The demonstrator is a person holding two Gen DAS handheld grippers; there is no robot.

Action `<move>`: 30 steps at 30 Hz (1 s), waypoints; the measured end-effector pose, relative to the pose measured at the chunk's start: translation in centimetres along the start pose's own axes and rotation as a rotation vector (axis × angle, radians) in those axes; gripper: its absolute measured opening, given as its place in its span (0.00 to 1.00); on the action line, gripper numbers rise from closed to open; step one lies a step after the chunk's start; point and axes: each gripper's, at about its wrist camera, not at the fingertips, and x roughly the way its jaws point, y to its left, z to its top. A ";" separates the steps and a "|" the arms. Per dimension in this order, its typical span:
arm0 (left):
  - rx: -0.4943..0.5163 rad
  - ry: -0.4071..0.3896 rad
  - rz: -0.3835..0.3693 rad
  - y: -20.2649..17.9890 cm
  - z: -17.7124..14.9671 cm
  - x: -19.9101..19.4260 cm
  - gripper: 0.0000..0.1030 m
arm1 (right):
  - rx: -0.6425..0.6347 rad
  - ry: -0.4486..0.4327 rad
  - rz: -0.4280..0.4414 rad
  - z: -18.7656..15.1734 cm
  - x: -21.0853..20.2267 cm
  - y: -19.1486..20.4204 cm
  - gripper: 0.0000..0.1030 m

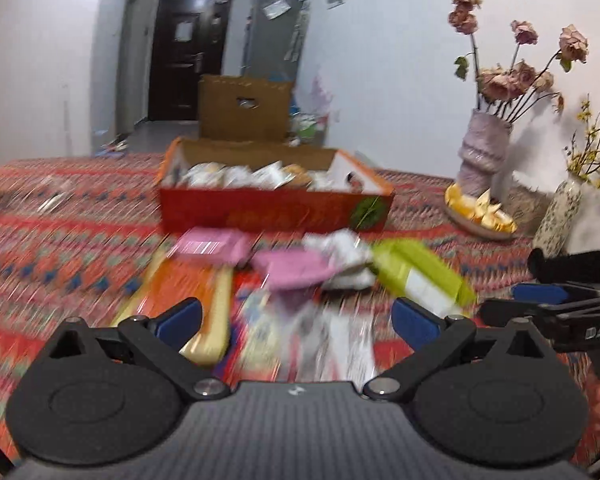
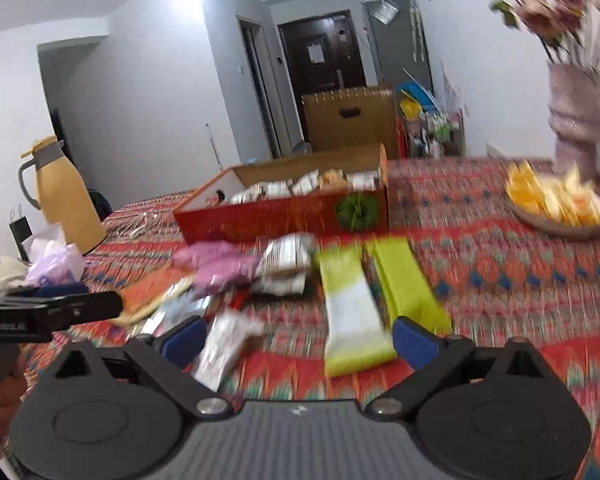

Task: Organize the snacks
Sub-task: 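Grasp a pink packet with the left tool while the right tool grasps a gold packet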

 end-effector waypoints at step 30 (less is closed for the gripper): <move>-0.061 0.081 -0.040 3.4 1.4 7.5 0.60 | -0.132 0.130 0.058 4.4 18.8 1.9 0.50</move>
